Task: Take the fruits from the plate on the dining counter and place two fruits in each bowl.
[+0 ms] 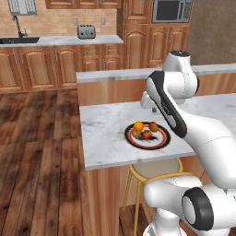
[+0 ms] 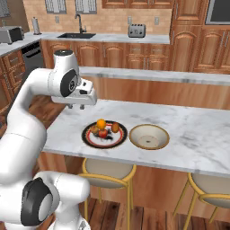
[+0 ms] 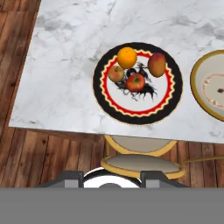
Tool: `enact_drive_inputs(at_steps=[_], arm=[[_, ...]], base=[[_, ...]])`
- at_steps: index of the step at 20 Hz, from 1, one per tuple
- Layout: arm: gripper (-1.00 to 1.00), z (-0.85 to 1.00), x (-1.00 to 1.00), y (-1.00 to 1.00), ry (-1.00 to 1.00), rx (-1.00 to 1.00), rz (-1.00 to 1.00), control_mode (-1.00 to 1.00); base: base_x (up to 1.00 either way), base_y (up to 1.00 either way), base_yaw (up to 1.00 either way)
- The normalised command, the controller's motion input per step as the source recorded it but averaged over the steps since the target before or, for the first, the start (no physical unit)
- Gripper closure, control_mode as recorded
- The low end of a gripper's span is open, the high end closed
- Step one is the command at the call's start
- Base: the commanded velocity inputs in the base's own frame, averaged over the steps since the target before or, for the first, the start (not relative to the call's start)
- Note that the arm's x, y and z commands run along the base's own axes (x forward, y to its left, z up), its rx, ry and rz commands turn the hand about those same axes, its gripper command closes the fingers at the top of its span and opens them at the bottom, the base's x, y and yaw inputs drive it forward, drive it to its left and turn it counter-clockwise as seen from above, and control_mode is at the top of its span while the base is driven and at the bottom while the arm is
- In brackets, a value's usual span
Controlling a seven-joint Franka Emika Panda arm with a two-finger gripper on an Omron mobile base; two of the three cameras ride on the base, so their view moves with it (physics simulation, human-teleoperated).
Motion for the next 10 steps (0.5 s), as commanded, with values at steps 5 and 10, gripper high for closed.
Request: enact_drive_inputs(at_steps=[5, 10], arm=[[-1.00, -0.11, 0.28, -0.10, 0.05, 0.01, 0.00, -1.00], [-1.00, -0.76, 0.87, -0.40, 0.10, 0.06, 0.00, -1.00]], base=[[0.00, 0.00, 0.00], [0.00, 0.00, 0.00]])
